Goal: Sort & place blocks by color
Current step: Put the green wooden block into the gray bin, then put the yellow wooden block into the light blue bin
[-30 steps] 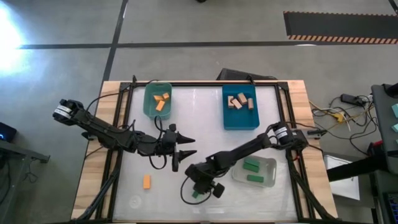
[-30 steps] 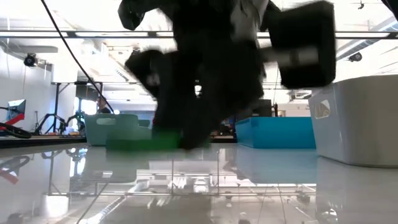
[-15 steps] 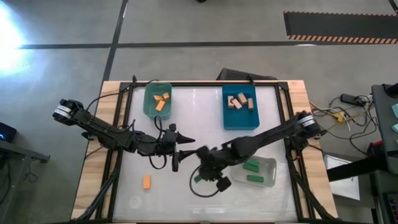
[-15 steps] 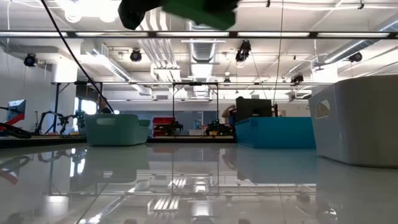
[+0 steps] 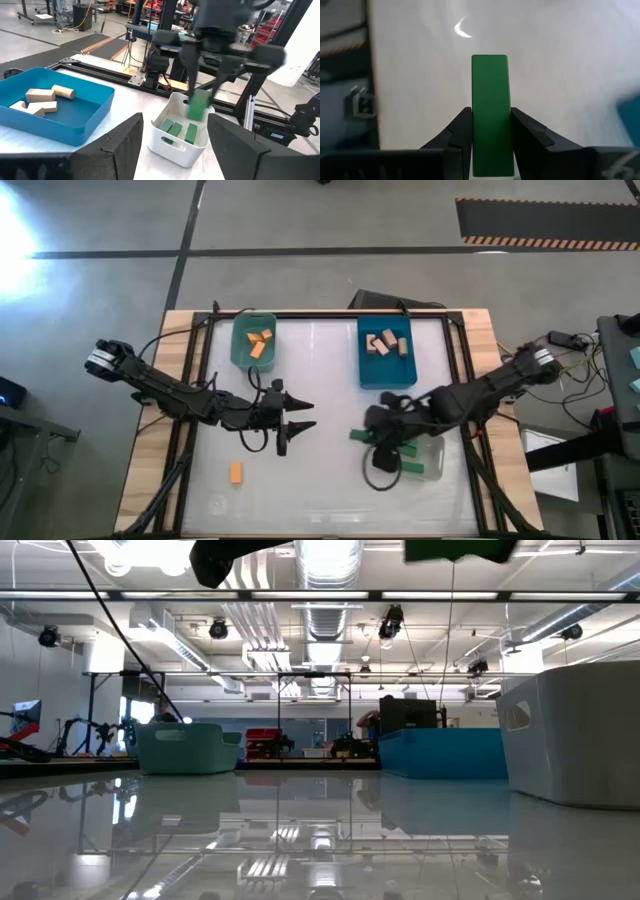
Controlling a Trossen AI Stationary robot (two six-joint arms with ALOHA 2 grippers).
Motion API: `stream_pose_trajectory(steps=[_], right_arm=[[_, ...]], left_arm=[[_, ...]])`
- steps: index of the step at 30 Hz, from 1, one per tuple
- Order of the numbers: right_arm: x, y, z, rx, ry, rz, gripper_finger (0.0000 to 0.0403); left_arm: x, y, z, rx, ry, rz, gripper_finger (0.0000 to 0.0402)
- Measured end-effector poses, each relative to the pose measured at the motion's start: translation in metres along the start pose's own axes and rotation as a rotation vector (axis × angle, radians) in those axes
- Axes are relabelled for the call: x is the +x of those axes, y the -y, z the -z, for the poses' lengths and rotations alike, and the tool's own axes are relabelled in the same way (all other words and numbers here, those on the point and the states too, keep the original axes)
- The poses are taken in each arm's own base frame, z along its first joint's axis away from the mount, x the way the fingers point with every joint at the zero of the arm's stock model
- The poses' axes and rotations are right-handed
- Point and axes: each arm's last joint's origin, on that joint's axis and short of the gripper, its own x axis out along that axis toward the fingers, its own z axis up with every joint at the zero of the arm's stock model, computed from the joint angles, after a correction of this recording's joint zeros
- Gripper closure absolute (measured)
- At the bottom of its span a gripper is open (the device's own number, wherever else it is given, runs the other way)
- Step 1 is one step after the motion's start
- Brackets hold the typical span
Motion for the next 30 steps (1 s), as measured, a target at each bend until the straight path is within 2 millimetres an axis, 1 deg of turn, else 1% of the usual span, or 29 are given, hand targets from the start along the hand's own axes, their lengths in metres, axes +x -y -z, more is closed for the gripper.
stream_pose_trajectory(steps=[3,7,11,14,19,24,26,30], right_arm=[[-0.001,0.005,0.028,0.133,0.000,0.062,0.0311],[0.001,0.010,0.070,0.270,-0.023,0.104,0.0311],[0.010,0.017,0.107,0.365,-0.061,0.167,0.0311],[0.018,0.022,0.127,0.424,-0.100,0.211,0.0311],[0.031,0.031,0.146,0.477,-0.192,0.249,0.0311],[0.034,0.034,0.151,0.489,-0.203,0.266,0.0308],[0.034,0.034,0.151,0.496,-0.212,0.259,0.0283],[0.032,0.032,0.148,0.495,-0.209,0.248,0.0216]], left_arm=[[0.000,0.000,0.000,0.000,0.000,0.000,0.0195],[0.000,0.000,0.000,0.003,-0.001,0.000,0.0195],[0.000,0.000,0.000,0.026,-0.001,0.000,0.0195],[0.000,0.000,0.000,0.029,-0.002,0.000,0.0195],[0.000,0.000,0.000,0.049,-0.002,0.000,0.0195],[0.000,0.000,0.000,0.048,-0.003,0.000,0.0195],[0.000,0.000,0.001,0.049,-0.006,-0.001,0.0195],[0.000,0.000,0.001,0.047,-0.007,-0.002,0.0195]])
